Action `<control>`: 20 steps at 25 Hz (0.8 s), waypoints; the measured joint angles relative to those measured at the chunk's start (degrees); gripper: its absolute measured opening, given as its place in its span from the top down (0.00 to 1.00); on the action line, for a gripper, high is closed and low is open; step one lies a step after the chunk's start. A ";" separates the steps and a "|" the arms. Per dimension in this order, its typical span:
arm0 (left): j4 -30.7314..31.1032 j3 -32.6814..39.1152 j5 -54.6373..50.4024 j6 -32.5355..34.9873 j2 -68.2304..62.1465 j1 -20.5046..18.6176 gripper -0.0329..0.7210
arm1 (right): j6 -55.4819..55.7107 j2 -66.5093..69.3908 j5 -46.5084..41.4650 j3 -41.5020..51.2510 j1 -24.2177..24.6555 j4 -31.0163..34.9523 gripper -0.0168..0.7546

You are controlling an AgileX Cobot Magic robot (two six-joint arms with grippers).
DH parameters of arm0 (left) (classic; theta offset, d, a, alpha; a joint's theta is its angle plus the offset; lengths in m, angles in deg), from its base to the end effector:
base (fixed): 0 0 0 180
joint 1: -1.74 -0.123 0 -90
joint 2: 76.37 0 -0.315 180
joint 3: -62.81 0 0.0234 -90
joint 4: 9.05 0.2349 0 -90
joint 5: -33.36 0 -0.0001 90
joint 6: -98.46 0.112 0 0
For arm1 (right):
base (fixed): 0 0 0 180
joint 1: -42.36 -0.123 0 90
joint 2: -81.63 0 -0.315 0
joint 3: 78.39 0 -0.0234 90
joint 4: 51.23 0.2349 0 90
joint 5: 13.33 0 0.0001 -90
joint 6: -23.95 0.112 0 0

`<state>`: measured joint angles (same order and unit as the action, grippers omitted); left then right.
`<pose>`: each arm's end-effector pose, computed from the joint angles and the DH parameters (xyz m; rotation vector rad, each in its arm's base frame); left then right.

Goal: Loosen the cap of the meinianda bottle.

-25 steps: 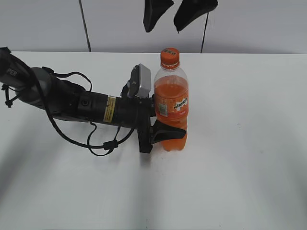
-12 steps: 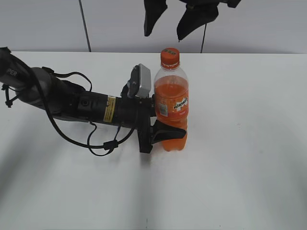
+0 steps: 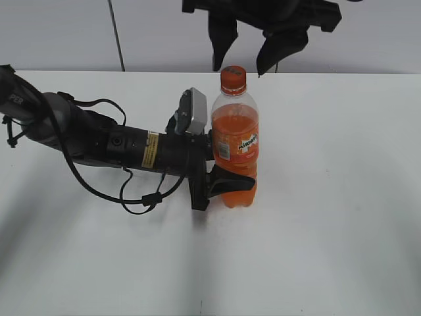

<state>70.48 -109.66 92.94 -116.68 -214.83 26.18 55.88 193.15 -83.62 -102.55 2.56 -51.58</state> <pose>0.3548 -0.2655 0.1130 1.4364 1.4618 -1.0075 0.3013 0.2502 0.3466 -0.1938 2.7980 0.3176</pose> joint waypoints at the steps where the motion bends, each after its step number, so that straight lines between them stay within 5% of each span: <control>1: 0.00 0.00 0.00 0.00 0.00 0.00 0.43 | 0.16 0.00 0.00 0.46 0.00 0.36 0.41; 20: 0.00 0.00 0.00 0.00 0.00 0.00 0.43 | 1.13 0.00 0.00 0.93 0.00 1.01 0.41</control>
<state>70.48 -109.66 92.94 -116.68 -214.83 26.18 57.01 193.15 -83.62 -101.62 2.56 -50.57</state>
